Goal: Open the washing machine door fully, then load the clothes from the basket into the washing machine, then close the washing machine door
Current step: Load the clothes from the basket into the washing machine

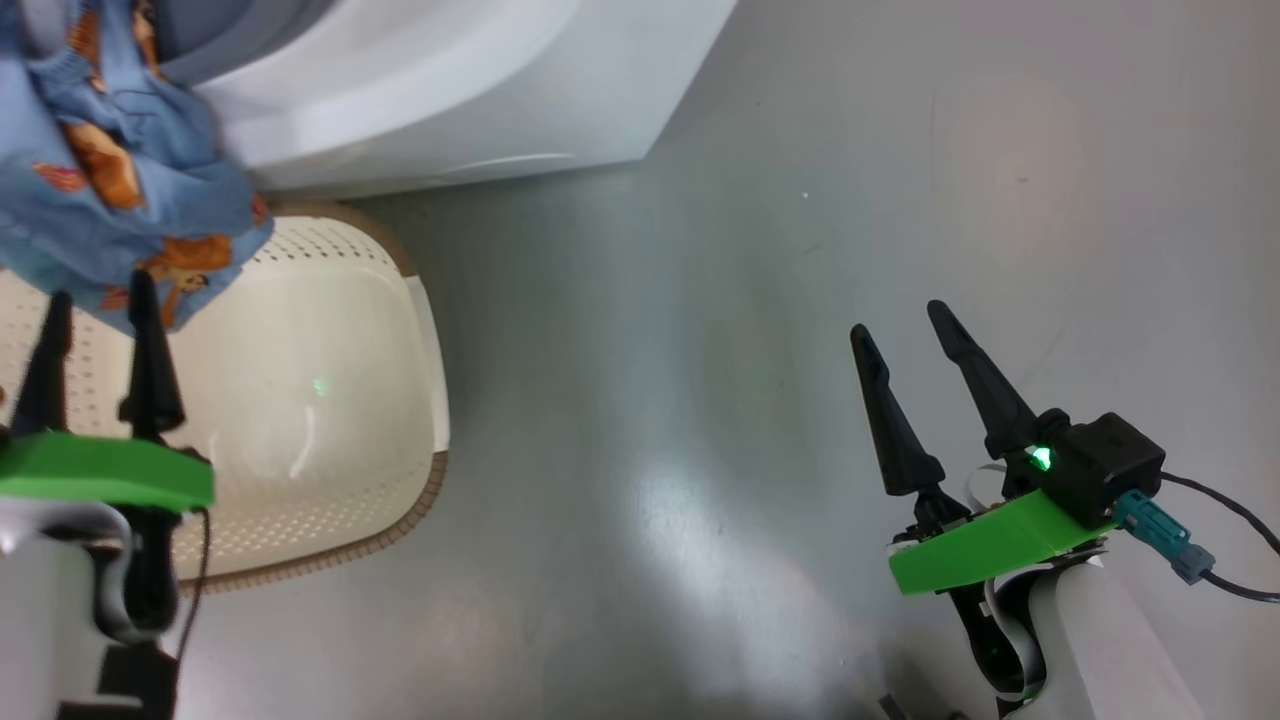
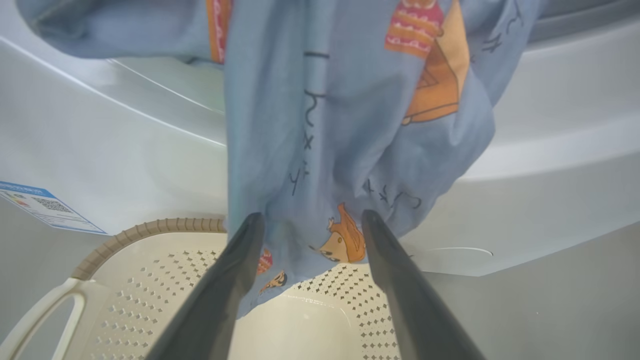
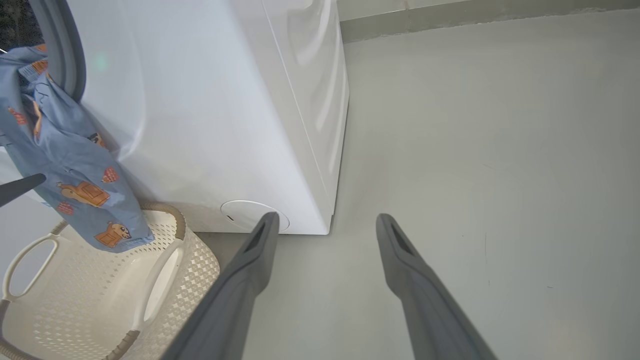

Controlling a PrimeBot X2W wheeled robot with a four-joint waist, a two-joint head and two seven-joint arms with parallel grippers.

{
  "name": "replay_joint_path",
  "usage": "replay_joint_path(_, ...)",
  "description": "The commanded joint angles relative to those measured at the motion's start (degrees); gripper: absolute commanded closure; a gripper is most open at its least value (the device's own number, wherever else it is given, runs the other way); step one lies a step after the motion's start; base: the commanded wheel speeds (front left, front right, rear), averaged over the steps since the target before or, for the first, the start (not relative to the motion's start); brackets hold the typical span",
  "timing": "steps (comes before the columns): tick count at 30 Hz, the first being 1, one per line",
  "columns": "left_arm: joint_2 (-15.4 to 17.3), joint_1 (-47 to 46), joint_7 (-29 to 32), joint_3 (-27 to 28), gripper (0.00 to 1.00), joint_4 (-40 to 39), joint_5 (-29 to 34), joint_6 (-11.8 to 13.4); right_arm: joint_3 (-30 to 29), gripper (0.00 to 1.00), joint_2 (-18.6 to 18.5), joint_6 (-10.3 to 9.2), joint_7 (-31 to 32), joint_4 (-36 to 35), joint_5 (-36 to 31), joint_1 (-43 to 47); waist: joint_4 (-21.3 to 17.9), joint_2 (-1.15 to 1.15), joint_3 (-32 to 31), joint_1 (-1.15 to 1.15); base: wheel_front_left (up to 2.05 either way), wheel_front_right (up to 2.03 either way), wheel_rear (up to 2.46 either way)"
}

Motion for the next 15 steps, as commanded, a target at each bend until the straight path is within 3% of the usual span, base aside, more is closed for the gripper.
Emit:
replay_joint_path(1,2.72,-0.55,-0.32,1.26,0.0,-0.31,-0.65,-0.13,1.41,0.0,0.19,0.35,-0.27,-1.46,0.09,0.23,-0.75,0.0,1.08,0.0,0.0,0.0,0.0)
replay_joint_path(14,9.6,-9.14,-0.32,-5.6,0.0,3.14,-8.45,-0.14,1.74,0.0,0.19,0.35,-0.27,-2.78,1.13,-0.09,-2.73,0.0,4.59,0.0,0.0,0.0,0.0)
replay_joint_path(15,9.92,-9.7,-0.32,-5.76,0.08,3.19,-8.91,-0.14,1.72,0.0,0.19,0.35,-0.27,-2.79,1.22,-0.09,-2.81,0.0,4.75,0.0,0.0,0.0,0.0)
